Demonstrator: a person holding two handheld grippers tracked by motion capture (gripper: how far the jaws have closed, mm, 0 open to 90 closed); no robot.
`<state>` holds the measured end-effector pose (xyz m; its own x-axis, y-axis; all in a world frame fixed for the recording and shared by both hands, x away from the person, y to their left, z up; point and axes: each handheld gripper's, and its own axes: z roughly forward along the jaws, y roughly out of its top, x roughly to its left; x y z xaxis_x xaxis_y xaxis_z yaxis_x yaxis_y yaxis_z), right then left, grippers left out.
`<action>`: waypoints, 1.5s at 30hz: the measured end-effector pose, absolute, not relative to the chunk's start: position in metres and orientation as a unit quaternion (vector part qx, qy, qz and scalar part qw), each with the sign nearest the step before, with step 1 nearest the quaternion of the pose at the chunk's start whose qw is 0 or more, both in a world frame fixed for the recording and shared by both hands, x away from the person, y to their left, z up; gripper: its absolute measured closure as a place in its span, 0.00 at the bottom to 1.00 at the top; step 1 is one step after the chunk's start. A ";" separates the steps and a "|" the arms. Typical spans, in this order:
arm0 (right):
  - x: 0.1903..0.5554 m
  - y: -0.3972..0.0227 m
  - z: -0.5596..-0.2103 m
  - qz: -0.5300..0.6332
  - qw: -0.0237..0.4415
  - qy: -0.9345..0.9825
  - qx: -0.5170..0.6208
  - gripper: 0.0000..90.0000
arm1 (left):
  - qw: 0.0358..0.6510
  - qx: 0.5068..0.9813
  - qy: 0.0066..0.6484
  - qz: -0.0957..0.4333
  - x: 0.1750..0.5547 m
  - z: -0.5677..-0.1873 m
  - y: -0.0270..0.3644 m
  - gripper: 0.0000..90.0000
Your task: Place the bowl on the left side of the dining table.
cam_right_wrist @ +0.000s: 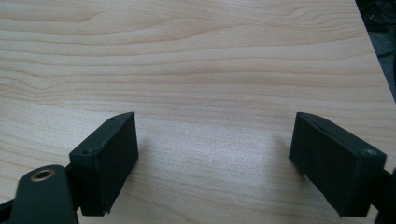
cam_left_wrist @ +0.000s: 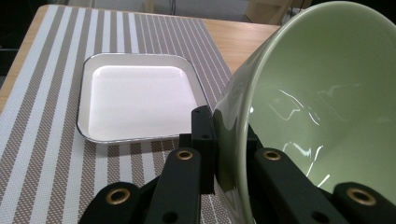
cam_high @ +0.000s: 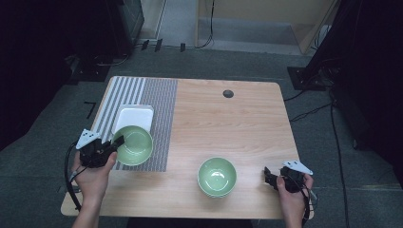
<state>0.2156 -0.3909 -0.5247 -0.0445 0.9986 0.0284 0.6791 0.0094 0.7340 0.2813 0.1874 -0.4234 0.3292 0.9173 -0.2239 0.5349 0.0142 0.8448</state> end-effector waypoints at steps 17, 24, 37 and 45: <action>0.215 -0.390 -0.525 0.300 0.265 0.662 0.634 0.16 | 0.456 0.653 0.564 0.219 0.315 -0.412 0.203 0.94; 0.215 -0.390 -0.525 0.301 0.265 0.663 0.632 0.16 | 0.447 0.644 0.578 0.224 0.336 -0.409 0.209 0.94; 0.216 -0.390 -0.525 0.301 0.265 0.664 0.630 0.16 | 0.417 0.640 0.618 0.186 0.377 -0.431 0.212 0.94; 0.216 -0.390 -0.525 0.302 0.264 0.666 0.629 0.16 | 0.389 0.635 0.647 0.165 0.406 -0.445 0.213 0.94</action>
<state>0.2155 -0.3901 -0.5248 -0.0696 0.9972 0.0276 0.6778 0.0270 0.7347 0.4064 0.2132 -0.4455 0.1084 0.9496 -0.2941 0.6927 0.1400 0.7075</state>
